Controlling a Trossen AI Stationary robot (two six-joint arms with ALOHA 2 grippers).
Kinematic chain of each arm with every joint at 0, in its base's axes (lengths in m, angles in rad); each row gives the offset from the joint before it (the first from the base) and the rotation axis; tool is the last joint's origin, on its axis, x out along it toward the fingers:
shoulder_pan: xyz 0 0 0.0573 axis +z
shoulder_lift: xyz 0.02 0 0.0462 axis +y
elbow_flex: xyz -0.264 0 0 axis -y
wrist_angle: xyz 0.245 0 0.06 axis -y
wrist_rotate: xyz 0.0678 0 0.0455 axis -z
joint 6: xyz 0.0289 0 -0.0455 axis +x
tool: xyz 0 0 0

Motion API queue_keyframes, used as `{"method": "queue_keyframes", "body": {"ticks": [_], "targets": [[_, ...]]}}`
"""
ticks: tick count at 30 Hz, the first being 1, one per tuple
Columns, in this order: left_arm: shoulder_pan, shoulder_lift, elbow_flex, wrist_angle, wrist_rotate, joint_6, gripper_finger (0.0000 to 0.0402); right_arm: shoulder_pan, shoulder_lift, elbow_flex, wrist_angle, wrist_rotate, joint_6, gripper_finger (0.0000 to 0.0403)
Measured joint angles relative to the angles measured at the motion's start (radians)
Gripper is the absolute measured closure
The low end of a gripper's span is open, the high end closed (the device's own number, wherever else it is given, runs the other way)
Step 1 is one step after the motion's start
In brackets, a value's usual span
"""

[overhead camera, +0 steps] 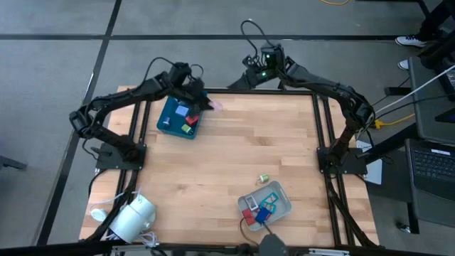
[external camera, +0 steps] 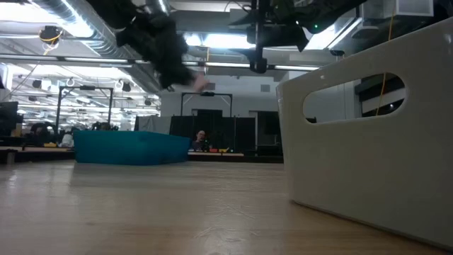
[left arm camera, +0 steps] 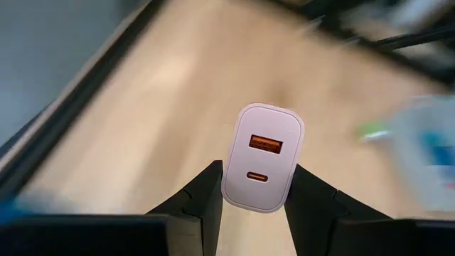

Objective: Pick & Place Office items
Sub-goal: Put the white charger adapter into the blue bin, then put the green charger adapter into the blue bin

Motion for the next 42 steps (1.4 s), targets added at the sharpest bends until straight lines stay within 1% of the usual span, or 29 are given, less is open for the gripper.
{"method": "queue_keyframes", "body": {"ticks": [3,6,11,14,19,20,24,26,28,31,33,34,35,38,39,40,42], "targets": [[0.071,0.001,-0.003,-0.119,-0.152,-0.016,0.0286,-0.018,0.000,0.000,0.000,0.026,-0.018,0.0124],[0.131,0.002,-0.007,-0.212,-0.266,-0.055,0.0286,-0.024,0.000,-0.001,0.000,0.039,-0.037,0.0124],[0.204,0.002,-0.007,-0.263,-0.420,-0.109,0.0286,-0.023,0.002,-0.002,0.007,0.054,-0.055,0.0124],[0.243,0.003,-0.007,-0.261,-0.452,-0.113,0.0286,-0.023,0.002,-0.002,0.025,0.072,-0.056,0.0124],[0.275,0.028,-0.007,-0.254,-0.431,-0.064,0.0283,-0.023,0.002,-0.002,0.059,0.072,-0.055,0.0124],[0.275,0.033,-0.007,-0.248,-0.430,-0.056,0.0273,-0.023,0.002,-0.002,0.060,0.072,-0.055,0.0124],[0.259,0.052,-0.007,-0.245,-0.442,-0.056,0.0201,-0.023,0.002,-0.002,0.062,0.072,-0.054,0.0124],[0.253,0.059,-0.007,-0.244,-0.454,-0.059,0.0173,-0.023,0.002,-0.002,0.062,0.070,-0.054,0.0124],[0.249,0.066,-0.007,-0.240,-0.458,-0.059,0.0156,-0.023,0.002,-0.003,0.062,0.064,-0.054,0.0124],[0.246,0.070,-0.007,-0.230,-0.458,-0.069,0.0147,-0.023,0.002,-0.003,0.065,0.063,-0.054,0.0124],[0.245,0.070,-0.007,-0.207,-0.434,-0.076,0.0149,-0.023,0.002,-0.003,0.080,0.060,-0.055,0.0124],[0.243,0.070,-0.007,-0.197,-0.398,-0.081,0.0152,-0.023,0.001,-0.003,0.086,0.061,-0.055,0.0124],[0.239,0.070,-0.007,-0.181,-0.339,-0.086,0.0155,-0.023,0.000,-0.003,0.088,0.060,-0.055,0.0124],[0.203,0.069,-0.007,-0.072,-0.085,-0.096,0.0170,-0.023,-0.004,-0.003,0.075,0.041,-0.050,0.0124],[0.180,0.069,-0.007,-0.028,-0.022,-0.116,0.0175,-0.023,-0.007,-0.003,0.053,0.040,-0.051,0.0124],[0.155,0.069,-0.007,0.014,0.013,-0.143,0.0180,-0.022,-0.008,-0.003,0.027,0.042,-0.064,0.0124],[0.100,0.069,-0.007,0.082,0.029,-0.196,0.0188,-0.015,-0.012,-0.003,-0.058,0.057,-0.107,0.0124]]}}
